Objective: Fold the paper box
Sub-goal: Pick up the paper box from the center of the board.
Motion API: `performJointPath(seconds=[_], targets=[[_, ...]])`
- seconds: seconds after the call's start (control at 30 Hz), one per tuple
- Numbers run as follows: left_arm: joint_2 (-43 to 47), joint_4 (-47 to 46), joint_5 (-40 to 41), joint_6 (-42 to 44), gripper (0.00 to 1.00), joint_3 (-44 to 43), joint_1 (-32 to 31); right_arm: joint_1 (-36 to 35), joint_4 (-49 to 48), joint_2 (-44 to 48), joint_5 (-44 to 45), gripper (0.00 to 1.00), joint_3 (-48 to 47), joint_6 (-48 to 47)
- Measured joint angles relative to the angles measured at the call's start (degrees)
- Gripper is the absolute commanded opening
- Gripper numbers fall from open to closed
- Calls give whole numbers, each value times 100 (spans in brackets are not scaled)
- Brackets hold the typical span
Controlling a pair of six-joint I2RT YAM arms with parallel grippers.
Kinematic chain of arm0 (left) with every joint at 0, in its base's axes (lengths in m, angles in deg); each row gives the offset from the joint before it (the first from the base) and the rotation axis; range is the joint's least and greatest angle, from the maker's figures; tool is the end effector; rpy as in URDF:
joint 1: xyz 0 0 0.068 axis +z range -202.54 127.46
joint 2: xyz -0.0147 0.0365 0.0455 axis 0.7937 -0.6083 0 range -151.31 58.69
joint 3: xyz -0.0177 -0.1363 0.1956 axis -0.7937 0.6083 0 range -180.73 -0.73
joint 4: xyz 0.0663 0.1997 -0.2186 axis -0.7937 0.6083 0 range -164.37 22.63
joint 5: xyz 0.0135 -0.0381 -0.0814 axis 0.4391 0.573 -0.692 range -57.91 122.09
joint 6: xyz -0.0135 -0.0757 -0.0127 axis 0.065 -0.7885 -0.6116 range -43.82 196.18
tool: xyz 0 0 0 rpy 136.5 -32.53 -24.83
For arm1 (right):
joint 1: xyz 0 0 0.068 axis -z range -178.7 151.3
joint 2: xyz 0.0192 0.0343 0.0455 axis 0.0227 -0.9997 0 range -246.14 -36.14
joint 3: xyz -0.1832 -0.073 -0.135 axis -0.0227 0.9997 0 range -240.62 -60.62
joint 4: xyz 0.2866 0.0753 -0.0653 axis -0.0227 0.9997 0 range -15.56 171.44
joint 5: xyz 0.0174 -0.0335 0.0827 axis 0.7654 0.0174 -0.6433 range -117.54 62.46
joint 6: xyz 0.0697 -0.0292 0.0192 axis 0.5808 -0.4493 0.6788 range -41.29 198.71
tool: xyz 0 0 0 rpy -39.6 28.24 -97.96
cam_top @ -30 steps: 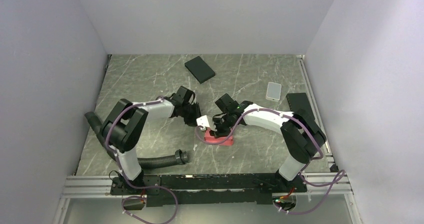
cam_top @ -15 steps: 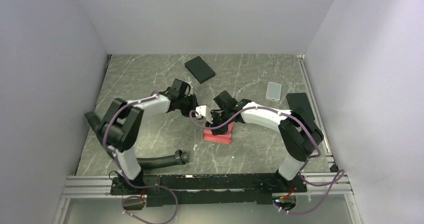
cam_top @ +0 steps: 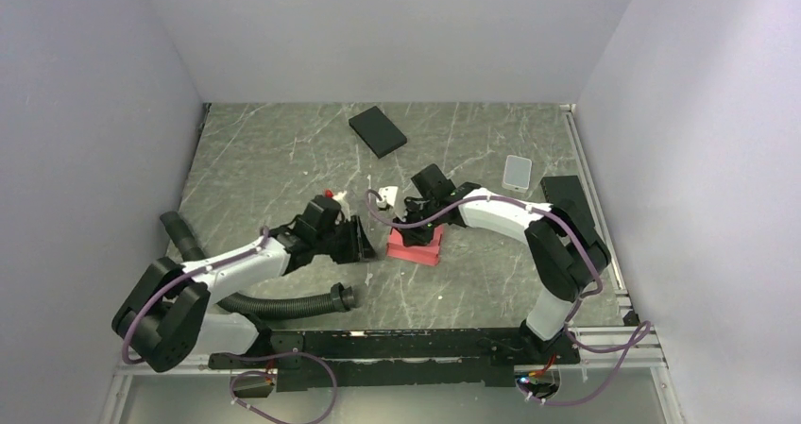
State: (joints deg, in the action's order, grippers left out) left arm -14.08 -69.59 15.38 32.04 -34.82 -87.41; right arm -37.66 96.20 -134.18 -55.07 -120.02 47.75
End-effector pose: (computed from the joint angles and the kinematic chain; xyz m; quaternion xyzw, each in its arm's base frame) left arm 0.2479 -0.1961 0.1033 -0.0161 0.9106 -0.3516 0.2167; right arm 0.2771 0.2636 0.0906 -0.5879 0.7348 0.2468 0.2314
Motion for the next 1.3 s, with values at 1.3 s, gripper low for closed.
performJointPath(seconds=[1.3], targets=[[-1510,-2551,1631,-4253,49,629,-1078,210,-127,-175,-282,23,-109,509]])
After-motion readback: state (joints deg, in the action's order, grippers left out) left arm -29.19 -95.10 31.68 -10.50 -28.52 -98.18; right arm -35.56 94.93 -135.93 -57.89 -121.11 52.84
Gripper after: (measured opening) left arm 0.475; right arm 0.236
